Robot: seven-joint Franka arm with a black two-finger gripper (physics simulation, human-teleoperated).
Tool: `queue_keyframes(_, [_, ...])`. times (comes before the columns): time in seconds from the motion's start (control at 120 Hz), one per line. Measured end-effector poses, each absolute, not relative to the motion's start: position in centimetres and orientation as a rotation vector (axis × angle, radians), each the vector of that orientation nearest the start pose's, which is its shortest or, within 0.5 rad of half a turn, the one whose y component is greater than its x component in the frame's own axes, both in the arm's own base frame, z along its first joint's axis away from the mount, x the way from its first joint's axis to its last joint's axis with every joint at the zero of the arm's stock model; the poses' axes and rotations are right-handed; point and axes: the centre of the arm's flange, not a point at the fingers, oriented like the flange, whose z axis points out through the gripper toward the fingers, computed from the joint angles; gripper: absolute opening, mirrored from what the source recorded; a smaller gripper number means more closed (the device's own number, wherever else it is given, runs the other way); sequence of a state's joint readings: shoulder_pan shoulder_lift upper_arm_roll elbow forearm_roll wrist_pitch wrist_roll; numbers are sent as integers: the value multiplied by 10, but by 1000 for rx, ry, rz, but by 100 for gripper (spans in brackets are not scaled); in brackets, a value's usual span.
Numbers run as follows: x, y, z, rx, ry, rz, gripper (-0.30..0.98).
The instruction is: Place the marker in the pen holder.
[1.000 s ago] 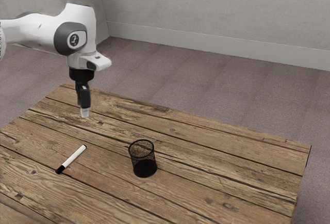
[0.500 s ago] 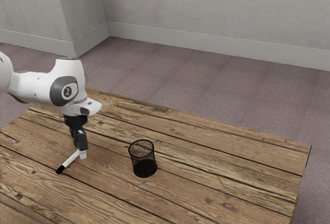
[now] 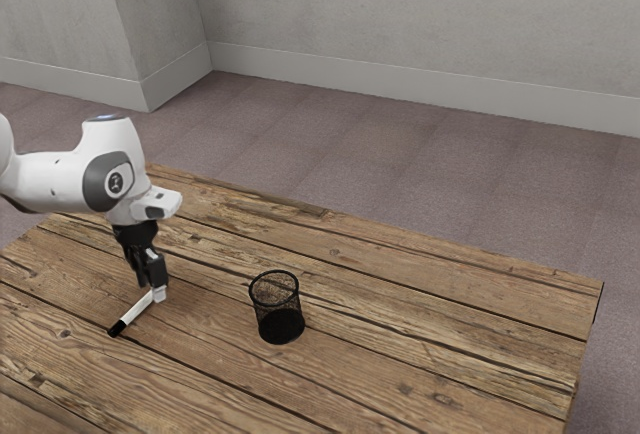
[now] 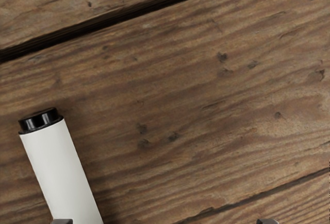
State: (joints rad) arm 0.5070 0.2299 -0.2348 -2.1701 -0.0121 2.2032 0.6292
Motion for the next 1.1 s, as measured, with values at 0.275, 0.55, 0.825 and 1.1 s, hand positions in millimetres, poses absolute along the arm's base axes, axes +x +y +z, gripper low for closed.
queue_keyframes(0.275, [523,153,266,-3293,395,216,28])
queue_keyframes(0.55, [531,168,259,-3313,291,209,24])
queue_keyframes(0.825, [536,173,250,-3321,243,220,26])
queue_keyframes(1.1, [535,173,247,-3321,222,233,5])
